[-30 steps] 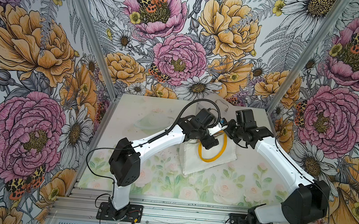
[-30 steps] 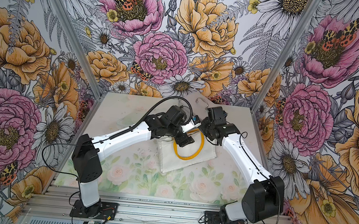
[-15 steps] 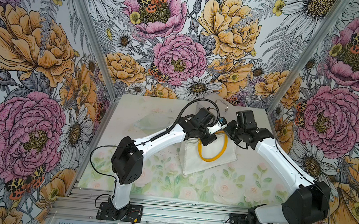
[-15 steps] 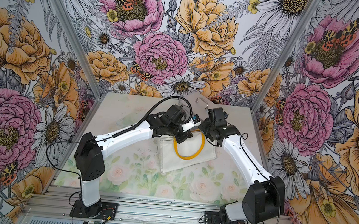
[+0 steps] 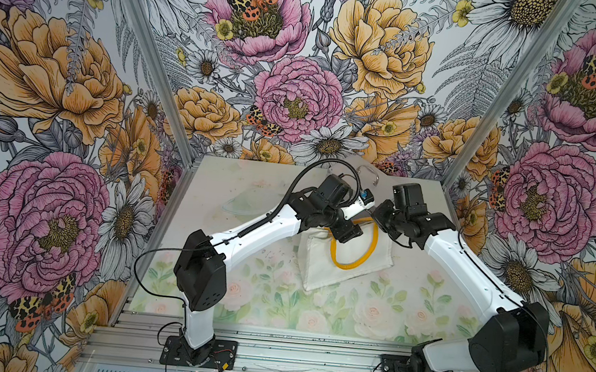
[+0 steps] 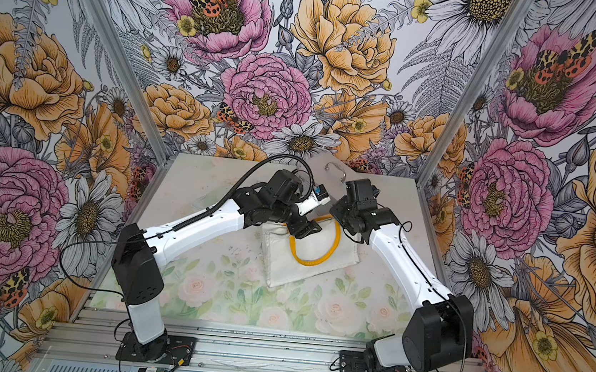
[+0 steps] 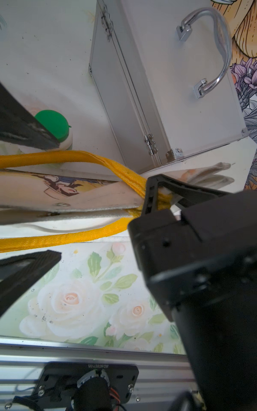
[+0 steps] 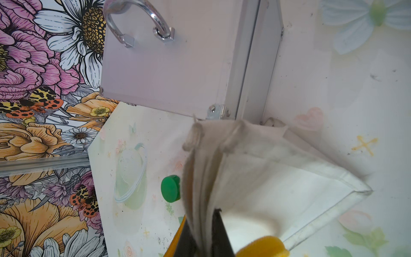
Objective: Place the art knife into the pouch
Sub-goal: Close the pouch at the center of the board.
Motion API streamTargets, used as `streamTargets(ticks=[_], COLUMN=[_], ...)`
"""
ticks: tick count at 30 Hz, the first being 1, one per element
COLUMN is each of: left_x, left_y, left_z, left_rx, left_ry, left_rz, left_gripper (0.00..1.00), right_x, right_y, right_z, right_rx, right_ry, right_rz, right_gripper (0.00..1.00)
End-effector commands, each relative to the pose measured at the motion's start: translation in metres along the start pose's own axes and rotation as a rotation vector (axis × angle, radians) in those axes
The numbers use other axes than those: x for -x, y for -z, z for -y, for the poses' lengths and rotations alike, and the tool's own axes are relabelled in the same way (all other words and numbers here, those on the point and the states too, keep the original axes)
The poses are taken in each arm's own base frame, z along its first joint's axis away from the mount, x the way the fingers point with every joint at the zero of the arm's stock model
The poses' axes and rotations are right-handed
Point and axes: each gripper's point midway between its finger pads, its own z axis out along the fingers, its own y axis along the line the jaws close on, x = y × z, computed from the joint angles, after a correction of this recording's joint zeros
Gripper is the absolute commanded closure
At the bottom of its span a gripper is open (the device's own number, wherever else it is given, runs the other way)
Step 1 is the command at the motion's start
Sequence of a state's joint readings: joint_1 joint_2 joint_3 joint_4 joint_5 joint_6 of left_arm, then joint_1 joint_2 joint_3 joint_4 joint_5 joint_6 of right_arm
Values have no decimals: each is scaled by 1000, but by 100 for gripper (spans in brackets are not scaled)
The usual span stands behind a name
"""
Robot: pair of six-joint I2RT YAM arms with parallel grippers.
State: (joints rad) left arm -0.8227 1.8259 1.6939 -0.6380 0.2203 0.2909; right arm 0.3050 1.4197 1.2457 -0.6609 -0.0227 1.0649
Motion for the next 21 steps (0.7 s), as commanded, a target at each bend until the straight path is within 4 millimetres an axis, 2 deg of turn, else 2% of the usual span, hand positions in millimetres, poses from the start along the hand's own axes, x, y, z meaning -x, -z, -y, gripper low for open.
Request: streamTargets(ticks=[1,4,5,7,10,11,12,17,21], left_x=[3,5,5,5,6,5,3,-20,-53], left_y=[3,4,5,9,33,44,55,112,163], left_z=[7,6,3,-9,-30,-37,-45,-84,-118], left_rx=[-17,-4,10,52,94,99,107,205,349], left_ry=[-27,-36,-31,-14,58,84,115,243,349], left_rz=[16,20,19,19,56,76,97,159,190], left_gripper=[25,25,25,21,6,3,1,1,1], right_x=[20,20,20,20,29,33,37,56,82], right_y=[11,12,12,16,33,39,47,71,90], right_z=[-5,-7,-6,-8,-5,-4,-2,13,42], right_rx=[27,35,35,41,39,38,37,34,-69], right_ry=[3,5,10,34,69,83,94,91,138], right_rz=[80,77,77,83,151,177,206,283,408], right_gripper=[100,99,87,56,22,6,1,0,1])
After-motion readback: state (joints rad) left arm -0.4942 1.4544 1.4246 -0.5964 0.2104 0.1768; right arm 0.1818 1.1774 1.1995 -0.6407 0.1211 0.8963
